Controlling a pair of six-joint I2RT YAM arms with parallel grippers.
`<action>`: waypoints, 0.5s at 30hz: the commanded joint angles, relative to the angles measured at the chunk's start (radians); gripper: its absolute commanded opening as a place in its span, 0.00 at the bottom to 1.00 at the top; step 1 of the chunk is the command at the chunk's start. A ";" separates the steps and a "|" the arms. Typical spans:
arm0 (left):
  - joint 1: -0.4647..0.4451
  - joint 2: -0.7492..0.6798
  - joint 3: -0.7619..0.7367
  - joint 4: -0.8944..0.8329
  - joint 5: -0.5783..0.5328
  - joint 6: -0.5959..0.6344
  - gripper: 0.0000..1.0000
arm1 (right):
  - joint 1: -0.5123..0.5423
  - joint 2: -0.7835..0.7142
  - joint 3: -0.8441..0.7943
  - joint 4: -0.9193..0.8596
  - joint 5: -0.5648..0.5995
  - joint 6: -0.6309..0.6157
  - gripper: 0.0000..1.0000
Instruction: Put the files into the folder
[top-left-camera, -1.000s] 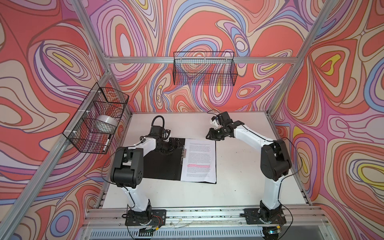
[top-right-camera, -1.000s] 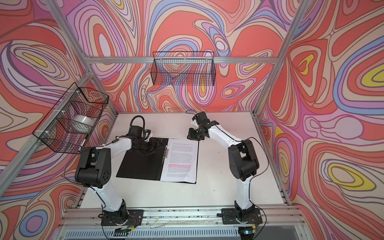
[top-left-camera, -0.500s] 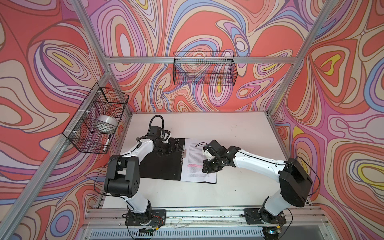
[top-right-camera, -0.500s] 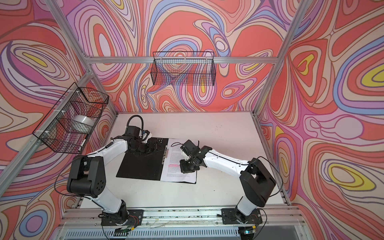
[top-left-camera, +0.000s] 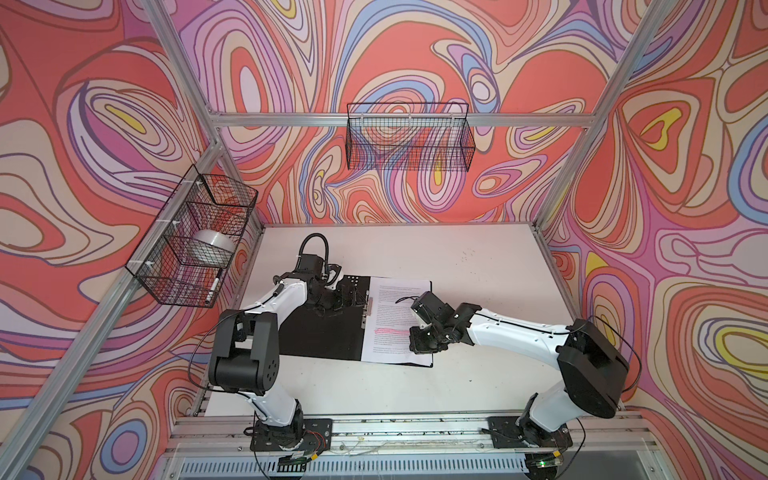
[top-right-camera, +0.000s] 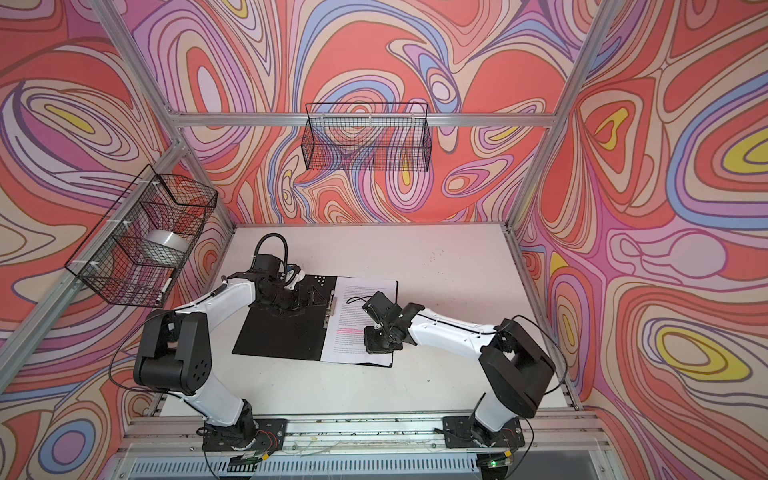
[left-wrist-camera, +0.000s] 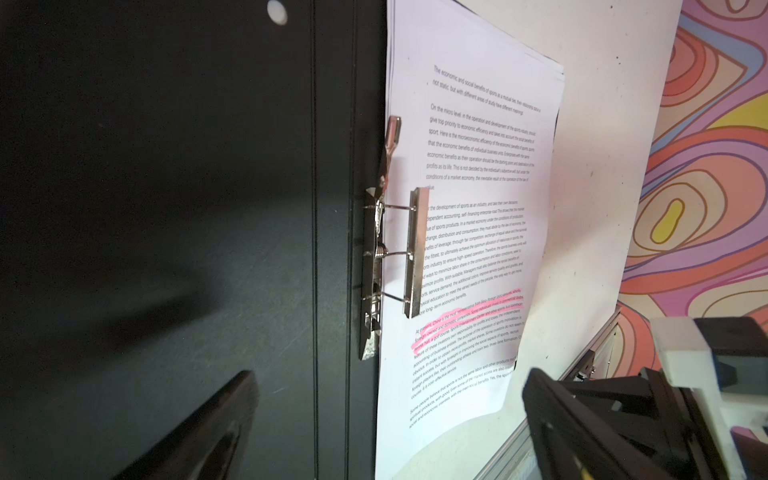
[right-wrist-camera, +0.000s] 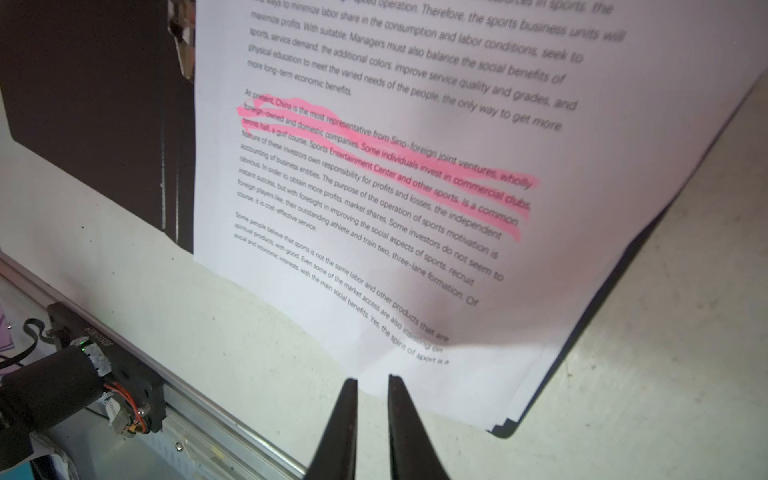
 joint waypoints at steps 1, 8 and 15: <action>0.004 -0.001 0.007 -0.045 0.013 0.029 1.00 | 0.004 0.031 -0.021 0.016 0.037 0.014 0.15; 0.004 0.008 0.005 -0.044 0.015 0.032 1.00 | 0.006 0.063 -0.027 0.017 0.042 0.019 0.15; 0.004 0.010 0.001 -0.044 0.016 0.035 1.00 | 0.006 0.097 -0.032 0.019 0.049 0.015 0.15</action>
